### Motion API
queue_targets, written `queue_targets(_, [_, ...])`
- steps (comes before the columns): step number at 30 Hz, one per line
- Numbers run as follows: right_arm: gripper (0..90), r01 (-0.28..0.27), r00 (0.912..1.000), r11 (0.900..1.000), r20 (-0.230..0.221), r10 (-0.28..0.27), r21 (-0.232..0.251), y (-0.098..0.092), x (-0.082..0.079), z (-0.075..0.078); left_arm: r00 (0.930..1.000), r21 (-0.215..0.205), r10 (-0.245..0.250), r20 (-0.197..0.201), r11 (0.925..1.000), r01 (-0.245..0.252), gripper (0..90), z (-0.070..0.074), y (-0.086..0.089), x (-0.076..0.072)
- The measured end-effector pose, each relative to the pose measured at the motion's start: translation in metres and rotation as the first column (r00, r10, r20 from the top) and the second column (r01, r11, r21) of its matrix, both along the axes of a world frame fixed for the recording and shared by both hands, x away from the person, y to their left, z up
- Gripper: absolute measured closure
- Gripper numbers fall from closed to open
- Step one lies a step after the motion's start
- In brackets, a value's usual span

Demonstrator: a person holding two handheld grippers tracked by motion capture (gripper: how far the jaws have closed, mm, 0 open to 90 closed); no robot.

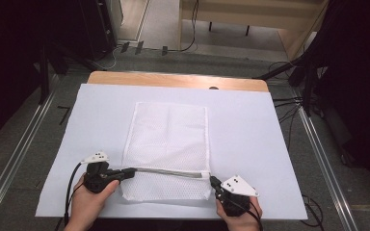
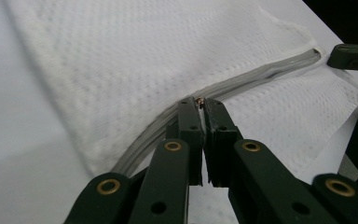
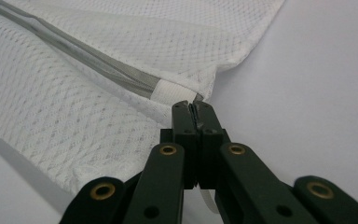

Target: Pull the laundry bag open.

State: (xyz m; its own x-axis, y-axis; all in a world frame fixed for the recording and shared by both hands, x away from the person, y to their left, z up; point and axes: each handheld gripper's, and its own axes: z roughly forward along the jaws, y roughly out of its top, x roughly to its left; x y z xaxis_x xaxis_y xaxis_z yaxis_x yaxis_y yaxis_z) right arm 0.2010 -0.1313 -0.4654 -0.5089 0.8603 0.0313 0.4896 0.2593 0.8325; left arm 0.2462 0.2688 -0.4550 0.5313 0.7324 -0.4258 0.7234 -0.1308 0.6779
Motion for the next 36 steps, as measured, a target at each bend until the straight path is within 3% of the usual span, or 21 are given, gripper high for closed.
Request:
queue_targets(11, [90.0,0.01,0.9999,1.0,0.003,-0.01,-0.005,-0.002,0.001,0.0,0.9981,0.001,0.059,0.016,0.9983,-0.059,88.0,0.001,0.023,-0.005])
queue_targets(17, [90.0,0.014,0.9999,1.0,0.002,-0.014,-0.009,-0.003,0.002,0.001,0.9979,0.026,0.061,0.02,0.9977,-0.062,88.0,0.0,0.029,-0.008])
queue_targets(21, [90.0,0.01,1.0,1.0,0.0,-0.01,-0.009,-0.003,0.003,0.0,0.9974,0.016,0.07,0.016,0.9974,-0.07,88.0,-0.002,0.03,-0.009])
queue_targets(24, [90.0,0.006,1.0,1.0,0.007,-0.006,-0.005,-0.003,0.003,-0.001,0.9967,0.004,0.062,0.051,0.998,-0.063,87.8,-0.003,0.029,-0.012])
queue_targets(26, [90.0,-0.014,0.9997,1.0,0.02,0.014,0.028,-0.006,0.002,0.0,0.9909,-0.024,0.073,0.113,0.9972,-0.071,83.3,-0.001,0.03,-0.014])
queue_targets(27, [89.3,-0.033,0.9993,0.998,0.016,0.033,0.05,-0.008,0.003,0.0,0.9816,-0.037,0.103,0.161,0.9945,-0.098,72.2,0.002,0.032,-0.017])
queue_targets(28, [82.6,-0.05,0.9987,0.995,0.002,0.05,0.08,-0.011,0.004,-0.002,0.9743,-0.029,0.118,0.192,0.993,-0.115,59.7,0.004,0.033,-0.018])
queue_targets(30, [68.0,-0.044,0.9988,0.994,-0.014,0.046,0.1,-0.013,0.005,-0.004,0.9553,0.0,0.15,0.254,0.9878,-0.156,48.9,0.006,0.034,-0.022])
queue_targets(31, [59.6,-0.043,0.9989,0.995,-0.013,0.045,0.094,-0.014,0.005,-0.004,0.9492,0.011,0.15,0.276,0.9872,-0.159,43.3,0.007,0.035,-0.023])
queue_targets(32, [52.8,-0.035,0.9994,0.996,0.0,0.035,0.083,-0.014,0.005,-0.004,0.9454,0.011,0.148,0.291,0.9874,-0.158,40.2,0.007,0.036,-0.024])
queue_targets(34, [43.3,-0.011,0.9999,0.996,0.007,0.011,0.085,-0.016,0.006,-0.002,0.9441,0.014,0.142,0.298,0.9882,-0.153,32.3,0.007,0.038,-0.025])
queue_targets(36, [36.5,0.005,0.9999,0.995,0.014,-0.007,0.097,-0.02,0.008,0.001,0.9403,0.043,0.151,0.305,0.9842,-0.172,21.7,0.006,0.039,-0.025])
